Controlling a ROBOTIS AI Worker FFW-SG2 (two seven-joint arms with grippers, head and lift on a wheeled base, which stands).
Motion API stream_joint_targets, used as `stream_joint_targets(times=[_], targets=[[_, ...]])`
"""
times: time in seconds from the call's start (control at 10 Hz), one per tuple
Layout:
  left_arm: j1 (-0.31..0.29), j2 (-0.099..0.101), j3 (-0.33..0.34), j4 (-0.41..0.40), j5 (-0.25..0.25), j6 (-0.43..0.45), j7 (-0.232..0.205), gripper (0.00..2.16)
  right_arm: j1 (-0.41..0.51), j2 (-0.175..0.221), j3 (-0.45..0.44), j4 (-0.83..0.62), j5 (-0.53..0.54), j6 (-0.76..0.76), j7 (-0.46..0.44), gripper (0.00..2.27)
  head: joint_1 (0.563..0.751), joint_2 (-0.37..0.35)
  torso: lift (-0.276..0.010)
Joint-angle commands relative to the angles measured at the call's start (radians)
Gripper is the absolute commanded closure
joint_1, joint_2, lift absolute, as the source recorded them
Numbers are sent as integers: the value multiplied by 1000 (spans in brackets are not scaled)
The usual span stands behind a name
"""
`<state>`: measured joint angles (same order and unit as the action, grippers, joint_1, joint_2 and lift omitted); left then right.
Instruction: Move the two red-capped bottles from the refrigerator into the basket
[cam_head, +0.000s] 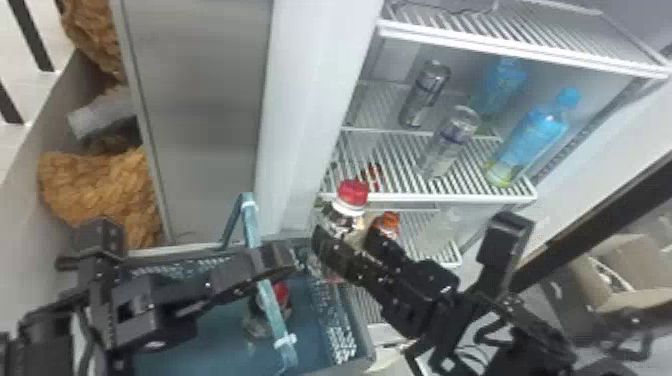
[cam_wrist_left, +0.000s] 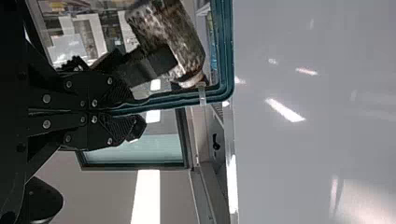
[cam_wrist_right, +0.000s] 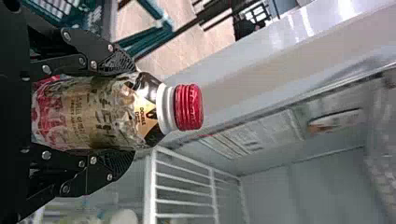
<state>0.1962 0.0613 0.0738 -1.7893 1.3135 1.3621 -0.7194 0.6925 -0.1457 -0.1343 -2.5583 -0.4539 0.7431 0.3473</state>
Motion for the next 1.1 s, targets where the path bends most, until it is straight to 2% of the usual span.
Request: stream_joint_targets(times=[0.0,0.1,0.2,0.3,0.4,0.7,1.0], targets=[[0,0,0,-4,5,0,0,1204,-40,-2,43,78,-11,-14,16,1268,695,-268,0],[0,0,0,-4,5,0,0,1204,-54,-6,58,98,-21,-19,25,1265,695,-257,0],[0,0,0,-4,5,0,-2,1204,-62,-8,60,113,-43,-24,36,918,695,-234,0],[3,0,0,-4,5,0,0,1204,-62,-8,60,127,-55,-58,42,344,695,-216,0],[3,0,0,-4,5,0,0,1204,-62,-6,60,147,-73,-117,44,24,695,-210,0],[3,0,0,-4,7,-2,0,1202,-30,6,21,149,-81,-206,51,242,695,-219,0],[12,0,6,-4,7,-2,-2,1204,61,18,-53,167,-82,-380,79,260,695,-280,0]])
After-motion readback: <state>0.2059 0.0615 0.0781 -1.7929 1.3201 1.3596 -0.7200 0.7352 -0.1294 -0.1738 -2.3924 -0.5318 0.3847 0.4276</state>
